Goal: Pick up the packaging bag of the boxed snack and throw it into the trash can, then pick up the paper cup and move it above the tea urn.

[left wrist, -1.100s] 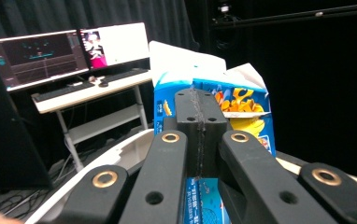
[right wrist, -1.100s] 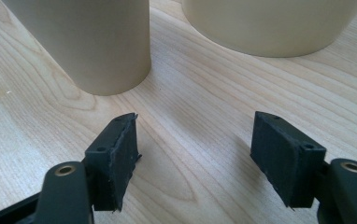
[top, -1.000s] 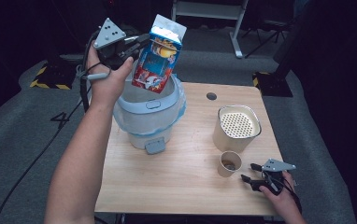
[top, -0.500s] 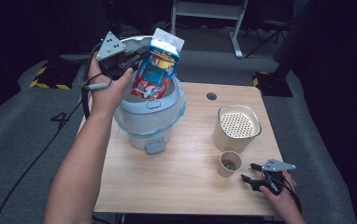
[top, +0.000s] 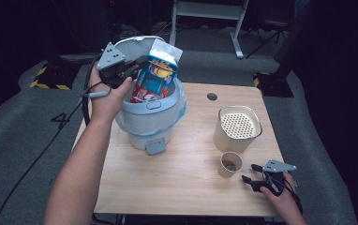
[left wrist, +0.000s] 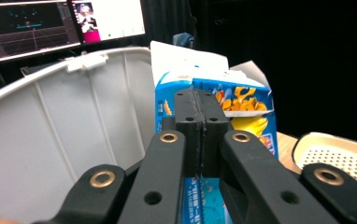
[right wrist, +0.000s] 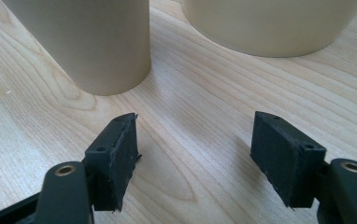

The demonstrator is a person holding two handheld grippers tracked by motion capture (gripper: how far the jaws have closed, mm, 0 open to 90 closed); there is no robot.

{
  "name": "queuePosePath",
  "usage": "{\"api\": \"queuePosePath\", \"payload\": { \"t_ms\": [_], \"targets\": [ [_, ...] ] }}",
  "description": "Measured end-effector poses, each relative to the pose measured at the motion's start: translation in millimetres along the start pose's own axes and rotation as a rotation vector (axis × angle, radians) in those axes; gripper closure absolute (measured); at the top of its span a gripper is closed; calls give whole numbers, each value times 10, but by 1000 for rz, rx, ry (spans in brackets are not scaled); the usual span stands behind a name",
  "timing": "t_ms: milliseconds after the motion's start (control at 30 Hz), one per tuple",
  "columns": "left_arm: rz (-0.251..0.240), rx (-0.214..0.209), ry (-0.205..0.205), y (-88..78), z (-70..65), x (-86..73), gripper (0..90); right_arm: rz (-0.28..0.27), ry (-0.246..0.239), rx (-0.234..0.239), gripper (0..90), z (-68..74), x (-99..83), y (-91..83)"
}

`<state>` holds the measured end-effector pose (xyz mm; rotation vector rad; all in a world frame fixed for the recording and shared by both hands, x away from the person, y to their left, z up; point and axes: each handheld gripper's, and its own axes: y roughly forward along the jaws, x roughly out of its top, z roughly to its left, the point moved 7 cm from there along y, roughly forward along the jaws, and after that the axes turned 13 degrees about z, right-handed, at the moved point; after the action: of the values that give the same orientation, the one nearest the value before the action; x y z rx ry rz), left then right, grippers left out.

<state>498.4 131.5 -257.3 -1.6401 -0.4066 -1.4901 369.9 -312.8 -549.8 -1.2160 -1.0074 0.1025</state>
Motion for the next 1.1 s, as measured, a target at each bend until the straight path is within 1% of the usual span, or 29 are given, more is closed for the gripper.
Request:
{"api": "queuePosePath", "payload": {
  "t_ms": [33, 133, 200, 233, 267, 300, 333, 367, 400, 433, 500, 533, 567, 600, 767, 800, 833, 867, 900, 933, 967, 1000, 1033, 1067, 1100],
  "targets": [
    [-4, -15, -6, -8, -16, -13, 870, 0, 0, 0, 321, 0, 0, 0],
    [-34, -25, -21, -51, -43, -8, 685, 0, 0, 0, 321, 0, 0, 0],
    [-41, -31, -26, -99, -73, -2, 576, 0, 0, 0, 321, 0, 0, 0],
    [-41, -31, -26, -99, -73, -2, 548, 0, 0, 0, 321, 0, 0, 0],
    [-30, -43, -20, -131, -121, -8, 537, 0, 0, 0, 321, 0, 0, 0],
    [-30, -43, -20, -131, -121, -8, 531, 0, 0, 0, 321, 0, 0, 0],
    [-19, -45, -11, -151, -152, -18, 531, 0, 0, 0, 321, 0, 0, 0],
    [-12, -51, -2, -168, -192, -29, 511, 0, 0, 0, 321, 0, 0, 0],
    [23, -80, 18, -204, -284, -75, 496, 0, 0, 0, 321, 0, 0, 0],
    [23, -80, 18, -204, -284, -75, 482, 0, 0, 0, 321, 0, 0, 0],
    [52, -100, 46, -249, -369, -132, 478, 0, 0, 1, 320, 0, 0, 0],
    [64, -112, 53, -274, -405, -163, 474, 0, 0, 1, 320, 0, 0, 0],
    [85, -121, 68, -326, -443, -224, 458, 0, 0, 1, 319, 0, 0, 0],
    [85, -121, 68, -326, -443, -224, 455, 0, 0, 1, 319, 0, 0, 0],
    [125, -151, 82, -465, -519, -394, 443, 1, -1, 2, 319, 0, 0, 0],
    [135, -154, 91, -493, -534, -433, 440, 1, -1, 2, 317, 0, 0, -1],
    [144, -166, 89, -519, -563, -476, 438, 2, -2, 3, 315, 2, 0, 0],
    [163, -182, 98, -562, -619, -569, 432, 1, -2, 3, 314, 2, 1, 1],
    [163, -182, 98, -562, -619, -569, 431, 1, -2, 3, 314, 2, 1, 1],
    [177, -204, 90, -586, -686, -679, 428, 2, -5, 8, 304, 4, 2, 2],
    [177, -204, 90, -586, -686, -679, 422, 2, -8, 5, 293, 5, 3, 4],
    [183, -222, 80, -590, -720, -742, 417, 3, -7, 2, 263, 7, 3, 6],
    [190, -236, 74, -591, -755, -808, 417, 3, -7, 2, 263, 7, 3, 6],
    [196, -244, 72, -593, -788, -871, 417, 8, -4, -5, 235, 2, 2, 9],
    [200, -253, 68, -595, -819, -936, 417, 12, -2, -7, 229, -3, 1, 11]
  ]
}}
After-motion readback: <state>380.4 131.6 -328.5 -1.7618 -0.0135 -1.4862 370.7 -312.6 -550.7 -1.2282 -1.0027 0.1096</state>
